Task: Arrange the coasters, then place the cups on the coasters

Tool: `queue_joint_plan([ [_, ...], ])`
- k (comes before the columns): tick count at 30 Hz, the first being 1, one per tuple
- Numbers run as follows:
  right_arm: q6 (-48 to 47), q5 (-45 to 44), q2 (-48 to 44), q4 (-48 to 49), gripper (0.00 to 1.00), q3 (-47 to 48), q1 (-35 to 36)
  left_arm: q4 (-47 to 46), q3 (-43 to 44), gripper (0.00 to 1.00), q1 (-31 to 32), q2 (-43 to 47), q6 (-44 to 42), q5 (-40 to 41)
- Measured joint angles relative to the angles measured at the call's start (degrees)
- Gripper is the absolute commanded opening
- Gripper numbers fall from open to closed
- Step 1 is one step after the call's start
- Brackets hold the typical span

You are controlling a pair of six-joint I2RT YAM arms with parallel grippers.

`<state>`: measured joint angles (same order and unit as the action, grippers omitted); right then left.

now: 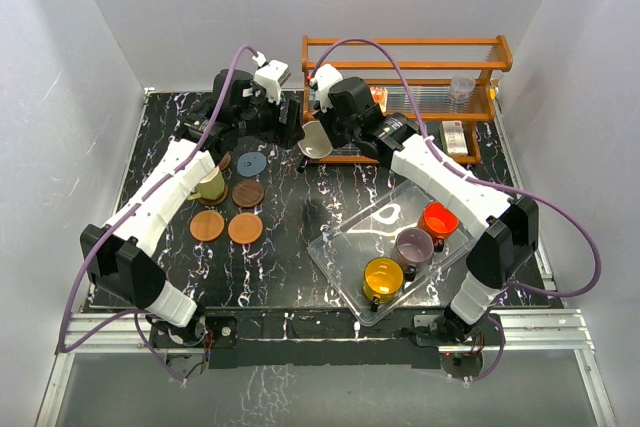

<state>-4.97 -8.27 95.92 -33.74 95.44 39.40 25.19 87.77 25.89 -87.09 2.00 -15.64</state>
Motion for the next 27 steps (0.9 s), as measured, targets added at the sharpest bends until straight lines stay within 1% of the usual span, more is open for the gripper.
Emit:
queue_joint_plan([
  [1, 0.8, -0.5, 0.1, 0.1, 0.00, 0.0, 0.0, -0.3, 0.0, 0.69, 0.0, 0.0, 0.2, 0.8],
  [4, 2.5, -1.1, 0.1, 0.3, 0.00, 0.0, 0.1, -1.4, 0.0, 0.63, 0.1, -0.3, 0.7, 2.7],
  [11, 5.6, -2.2, 0.7, 0.6, 0.00, 1.2, 1.2, -3.0, -1.1, 0.58, 0.2, -0.8, 0.9, 3.7],
  [14, 6.6, -2.4, 1.1, 0.6, 0.00, 1.8, 1.6, -3.3, -1.6, 0.54, 0.2, -0.9, 1.0, 3.7],
  [19, 7.2, -2.3, 1.2, 0.6, 0.00, 2.1, 2.1, -3.8, -1.6, 0.40, 0.2, -2.1, 0.9, 3.3],
  [23, 7.7, -1.6, 1.6, 0.5, 0.00, 2.4, 2.3, -4.0, -1.6, 0.20, 0.6, -3.0, 0.7, 2.8],
  [26, 8.7, -0.3, 1.7, 0.7, 0.00, 2.5, 2.3, -3.7, -1.6, 0.00, 0.9, -3.0, 0.0, 3.2],
  [27, 9.0, 0.0, 1.7, 0.9, 0.00, 2.8, 2.3, -3.4, -1.6, 0.00, 0.9, -3.1, -0.3, 3.6],
])
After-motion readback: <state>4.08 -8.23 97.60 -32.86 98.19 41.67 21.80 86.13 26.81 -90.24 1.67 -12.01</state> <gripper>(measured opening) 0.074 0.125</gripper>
